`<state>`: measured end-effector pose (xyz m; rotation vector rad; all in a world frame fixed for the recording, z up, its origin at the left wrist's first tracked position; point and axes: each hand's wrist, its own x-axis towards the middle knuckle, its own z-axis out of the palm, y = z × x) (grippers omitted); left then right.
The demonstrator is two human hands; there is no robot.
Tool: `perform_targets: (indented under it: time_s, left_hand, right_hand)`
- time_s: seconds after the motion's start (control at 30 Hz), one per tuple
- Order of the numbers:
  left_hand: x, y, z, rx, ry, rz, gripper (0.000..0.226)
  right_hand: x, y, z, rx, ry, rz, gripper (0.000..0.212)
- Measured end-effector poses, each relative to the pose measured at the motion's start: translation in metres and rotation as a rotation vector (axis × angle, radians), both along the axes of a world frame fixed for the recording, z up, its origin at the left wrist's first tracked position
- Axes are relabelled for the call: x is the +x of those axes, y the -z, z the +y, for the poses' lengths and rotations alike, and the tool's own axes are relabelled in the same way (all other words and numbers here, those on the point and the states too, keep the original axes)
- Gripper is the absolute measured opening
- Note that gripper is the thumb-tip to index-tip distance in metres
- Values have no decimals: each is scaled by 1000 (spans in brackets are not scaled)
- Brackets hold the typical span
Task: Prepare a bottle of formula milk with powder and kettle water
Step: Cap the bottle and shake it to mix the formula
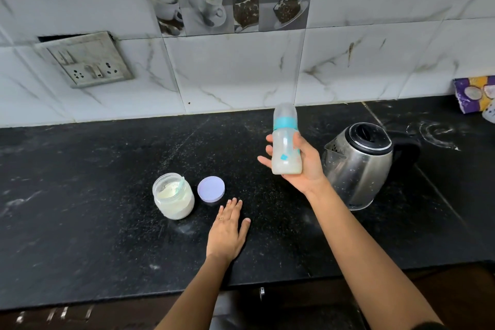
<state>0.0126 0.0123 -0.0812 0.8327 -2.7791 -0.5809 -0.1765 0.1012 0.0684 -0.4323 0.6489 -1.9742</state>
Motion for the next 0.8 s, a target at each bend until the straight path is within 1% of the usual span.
perform_targets:
  time_s: [0.07, 0.1, 0.13, 0.2, 0.23, 0.27, 0.37, 0.4, 0.43, 0.5, 0.57, 0.63, 0.67, 0.73, 0.8]
  left_hand:
    - [0, -1, 0, 3, -6, 15, 57]
    - [0, -1, 1, 3, -5, 19, 56]
    - [0, -2, 1, 3, -6, 21, 56]
    - [0, -3, 2, 8, -12, 29, 56]
    - [0, -3, 2, 10, -10, 32, 56]
    - [0, -4, 2, 12, -9, 32, 56]
    - [1, -6, 3, 15, -14, 30, 55]
    - [1, -6, 3, 14, -13, 30, 55]
    - [2, -7, 3, 9, -11, 35, 55]
    - [2, -9, 3, 19, -16, 40, 55]
    - [2, -11, 4, 27, -18, 39, 55]
    - [2, -13, 5, 35, -29, 38, 55]
    - [2, -14, 5, 39, -33, 38, 55]
    - [2, -15, 6, 46, -37, 35, 54]
    - [2, -15, 6, 50, -34, 38, 55]
  right_hand:
    - [1, -1, 5, -49, -57, 94, 97]
    - [1, -4, 4, -82, -50, 89, 91]
    - [1, -7, 1, -103, -20, 45, 83]
    - [3, -11, -4, -131, 54, -130, 71]
    - [5, -11, -6, -153, 54, -193, 67]
    - [7, -10, -7, -170, 31, -207, 64]
    - [10, -5, -2, -107, -29, -67, 59]
    - [10, -6, -1, -86, -29, -45, 62]
    - [9, -8, -2, -60, -3, -43, 71]
    - [5, -11, -3, -4, 58, -41, 98]
    - [1, -12, 0, 23, 8, 26, 111]
    - [-1, -14, 7, 3, -102, 152, 112]
    - [-2, -17, 11, -44, -147, 186, 111]
    - [-6, -23, 10, -139, -183, 151, 107]
    - [-7, -29, 7, -129, -115, 73, 98]
